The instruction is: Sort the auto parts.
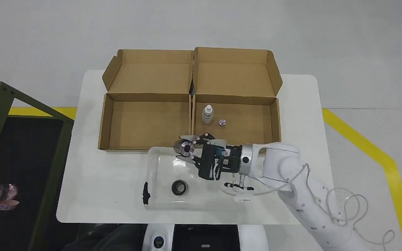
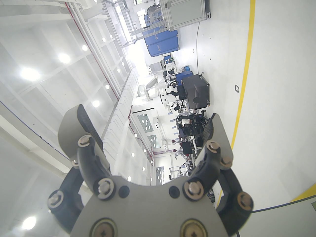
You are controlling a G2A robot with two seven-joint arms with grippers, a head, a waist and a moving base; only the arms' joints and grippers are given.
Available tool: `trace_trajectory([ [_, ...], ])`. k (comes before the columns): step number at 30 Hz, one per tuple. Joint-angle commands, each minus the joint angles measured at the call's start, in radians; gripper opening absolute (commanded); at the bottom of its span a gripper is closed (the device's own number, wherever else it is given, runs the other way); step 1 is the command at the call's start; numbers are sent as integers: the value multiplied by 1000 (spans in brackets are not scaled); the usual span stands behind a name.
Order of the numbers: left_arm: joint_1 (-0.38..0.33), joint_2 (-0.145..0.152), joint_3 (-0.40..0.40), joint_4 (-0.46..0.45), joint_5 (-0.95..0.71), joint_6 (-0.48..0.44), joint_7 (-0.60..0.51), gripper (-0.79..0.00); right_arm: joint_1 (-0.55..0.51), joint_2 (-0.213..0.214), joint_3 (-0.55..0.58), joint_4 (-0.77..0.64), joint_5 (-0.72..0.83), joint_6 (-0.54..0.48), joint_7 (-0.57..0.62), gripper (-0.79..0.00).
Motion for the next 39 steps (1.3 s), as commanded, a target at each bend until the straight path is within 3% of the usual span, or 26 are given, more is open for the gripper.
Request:
trace_trajectory([
  [1, 0, 0, 0, 0, 0, 0, 0, 0, 0, 0, 5, 2, 5, 3, -8, -785],
  [13, 0, 0, 0, 0, 0, 0, 0, 0, 73, -21, -51, 92, 30, 51, -22, -785],
  [39, 0, 0, 0, 0, 0, 0, 0, 0, 467, -179, -334, 552, 120, 229, 110, -785],
])
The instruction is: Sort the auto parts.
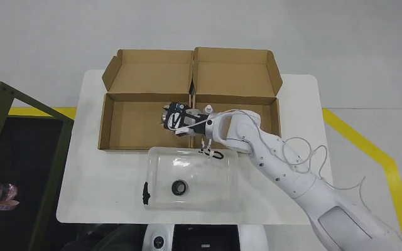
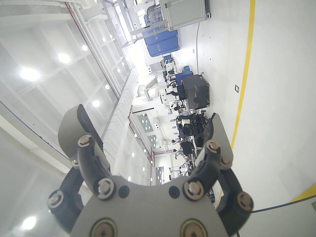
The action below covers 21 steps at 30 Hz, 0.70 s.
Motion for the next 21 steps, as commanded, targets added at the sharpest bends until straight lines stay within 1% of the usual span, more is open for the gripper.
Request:
trace_trajectory([
  [1, 0, 0, 0, 0, 0, 0, 0, 0, 29, -14, -17, 41, 7, 6, 29, -785],
  [5, 0, 0, 0, 0, 0, 0, 0, 0, 80, -45, -53, 110, 39, 14, 78, -785],
  [11, 0, 0, 0, 0, 0, 0, 0, 0, 139, -95, -101, 226, 74, 39, 109, -785],
  [21, 0, 0, 0, 0, 0, 0, 0, 0, 203, -176, -179, 369, 41, 119, 167, -785],
])
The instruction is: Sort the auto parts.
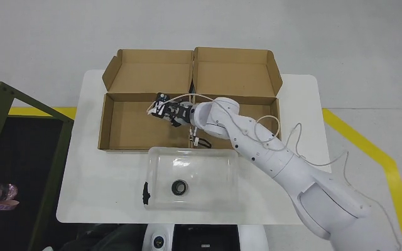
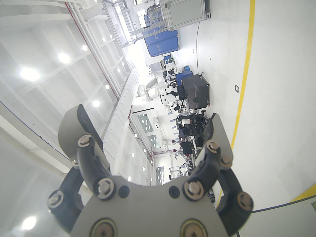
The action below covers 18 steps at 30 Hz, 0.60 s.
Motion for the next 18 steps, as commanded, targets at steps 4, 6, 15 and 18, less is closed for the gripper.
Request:
trace_trajectory([
  [4, 0, 0, 0, 0, 0, 0, 0, 0, 16, -34, -24, 73, 4, 5, 11, -785],
  [6, 0, 0, 0, 0, 0, 0, 0, 0, 23, -48, -33, 98, -3, 7, 16, -785],
  [15, 0, 0, 0, 0, 0, 0, 0, 0, 48, -96, -54, 174, -43, 16, 37, -650],
  [18, 0, 0, 0, 0, 0, 0, 0, 0, 50, -105, -54, 187, -50, 13, 36, -536],
])
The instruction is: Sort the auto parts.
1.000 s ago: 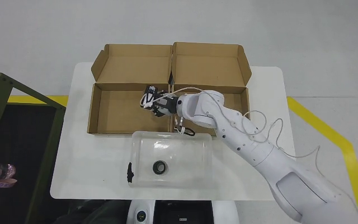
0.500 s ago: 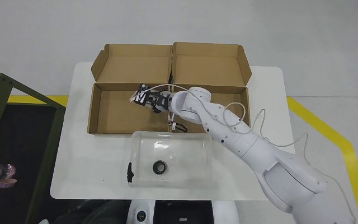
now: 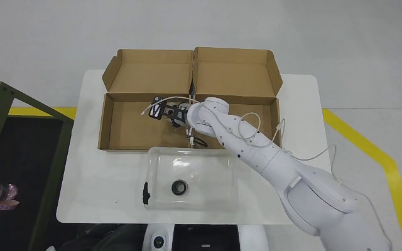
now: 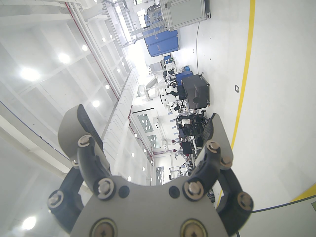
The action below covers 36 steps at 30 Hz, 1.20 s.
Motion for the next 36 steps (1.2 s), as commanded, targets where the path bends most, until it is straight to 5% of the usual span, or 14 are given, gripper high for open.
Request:
trace_trajectory([
  [1, 0, 0, 0, 0, 0, 0, 0, 0, 2, -5, 0, 8, -6, -2, 0, -514],
  [7, 0, 0, 0, 0, 0, 0, 0, 0, 2, -17, 8, 6, -31, -6, 12, -440],
  [18, 0, 0, 0, 0, 0, 0, 0, 0, -45, 16, 81, -173, -84, -57, 24, -437],
  [36, 0, 0, 0, 0, 0, 0, 0, 0, -440, 175, 353, -744, -154, -262, 96, -437],
])
